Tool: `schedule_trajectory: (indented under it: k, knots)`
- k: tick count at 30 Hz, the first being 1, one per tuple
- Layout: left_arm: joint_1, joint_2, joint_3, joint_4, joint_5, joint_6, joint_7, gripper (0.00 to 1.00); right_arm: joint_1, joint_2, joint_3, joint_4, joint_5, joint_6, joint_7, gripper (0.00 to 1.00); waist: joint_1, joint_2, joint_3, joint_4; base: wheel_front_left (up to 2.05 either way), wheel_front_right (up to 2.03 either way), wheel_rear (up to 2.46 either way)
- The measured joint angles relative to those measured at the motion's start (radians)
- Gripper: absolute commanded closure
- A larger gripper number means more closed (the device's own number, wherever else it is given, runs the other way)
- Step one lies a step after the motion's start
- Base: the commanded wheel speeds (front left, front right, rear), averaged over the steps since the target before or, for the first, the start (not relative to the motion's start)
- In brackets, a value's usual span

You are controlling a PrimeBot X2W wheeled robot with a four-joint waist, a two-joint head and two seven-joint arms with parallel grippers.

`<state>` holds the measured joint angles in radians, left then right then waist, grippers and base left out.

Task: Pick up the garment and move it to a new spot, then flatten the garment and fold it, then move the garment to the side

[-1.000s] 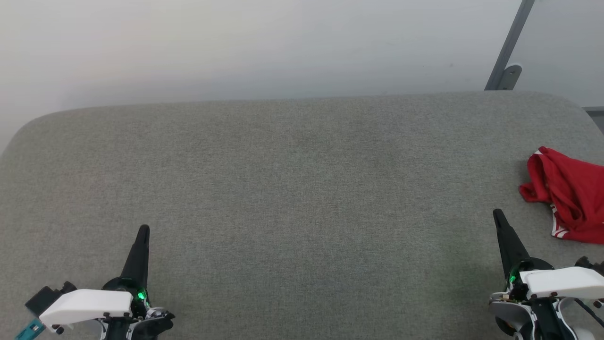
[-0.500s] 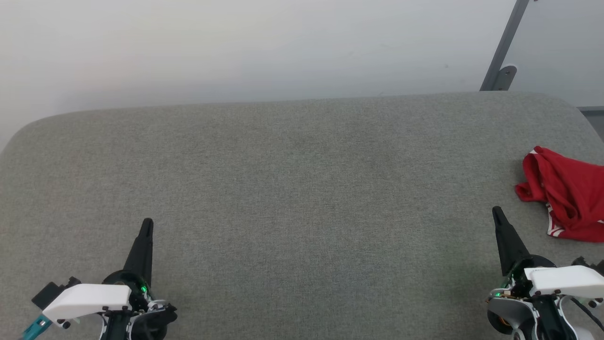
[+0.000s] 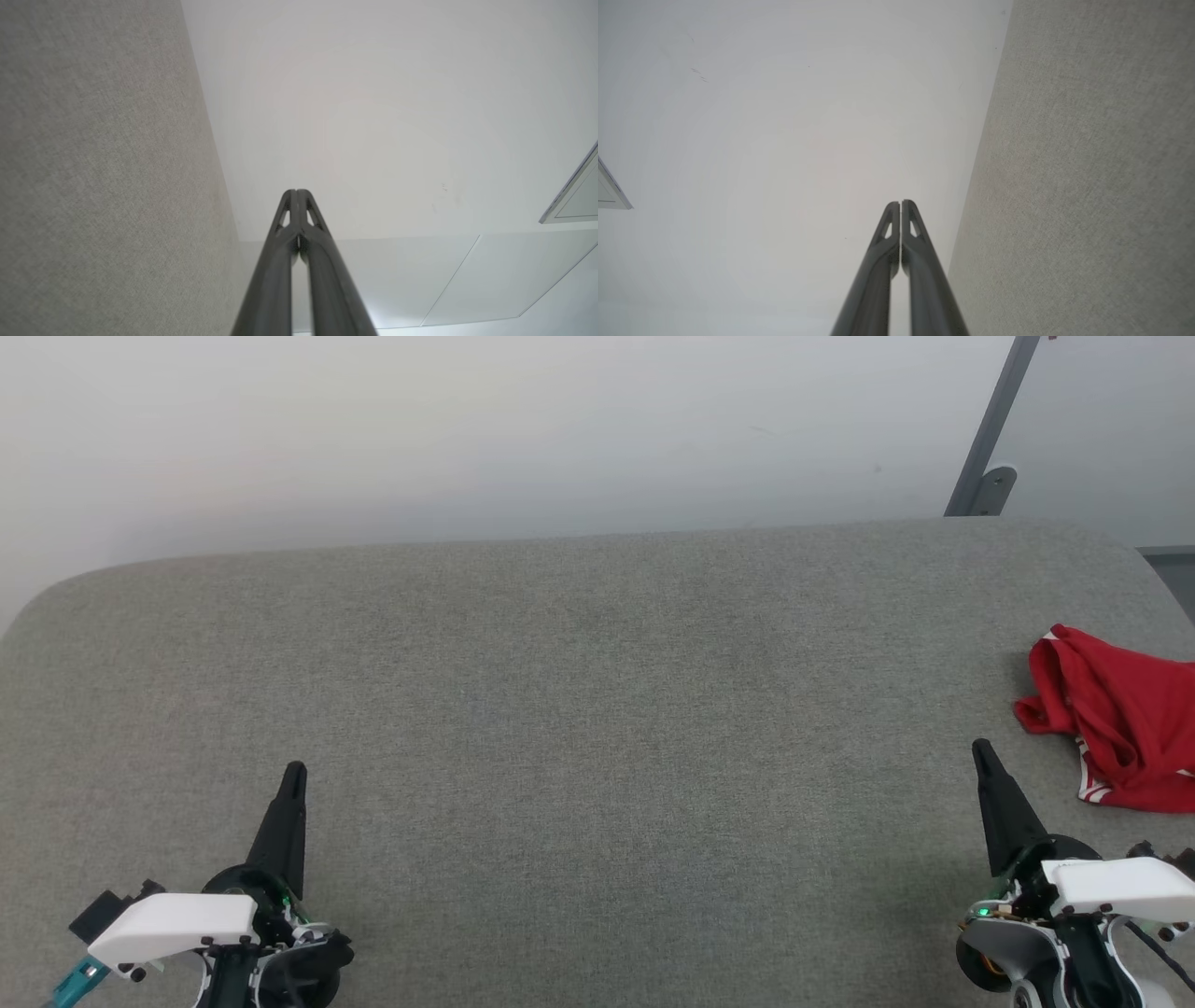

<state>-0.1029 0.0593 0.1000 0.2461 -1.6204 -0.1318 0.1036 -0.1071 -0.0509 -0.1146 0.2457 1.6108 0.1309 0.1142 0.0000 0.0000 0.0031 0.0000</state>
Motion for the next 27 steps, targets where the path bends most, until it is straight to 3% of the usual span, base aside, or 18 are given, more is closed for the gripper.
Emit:
schedule_trajectory:
  k: [27]
  knots:
    - [0.000, -0.002, 0.004, 0.000, 0.001, 0.000, 0.003, 1.00, 0.000, 0.000, 0.000, 0.001, 0.000, 0.000, 0.000, 1.00, 0.0001, 0.0000, 0.000, 0.000, 0.00, 0.00, 0.00]
